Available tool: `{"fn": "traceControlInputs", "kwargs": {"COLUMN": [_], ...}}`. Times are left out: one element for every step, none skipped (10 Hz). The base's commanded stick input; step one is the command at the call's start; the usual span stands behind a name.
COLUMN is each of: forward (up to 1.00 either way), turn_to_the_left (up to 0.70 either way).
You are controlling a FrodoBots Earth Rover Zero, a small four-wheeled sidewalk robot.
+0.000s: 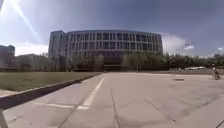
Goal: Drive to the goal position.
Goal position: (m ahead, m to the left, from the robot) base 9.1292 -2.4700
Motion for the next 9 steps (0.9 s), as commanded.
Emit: {"fn": "traceControlInputs", "kwargs": {"forward": [0.70,0.70,0.70,0.70,0.70,0.70,0.70,0.70,0.70], "turn_to_the_left": [0.00,0.00,0.00,0.00,0.00,0.00,0.00,0.00,0.00]}}
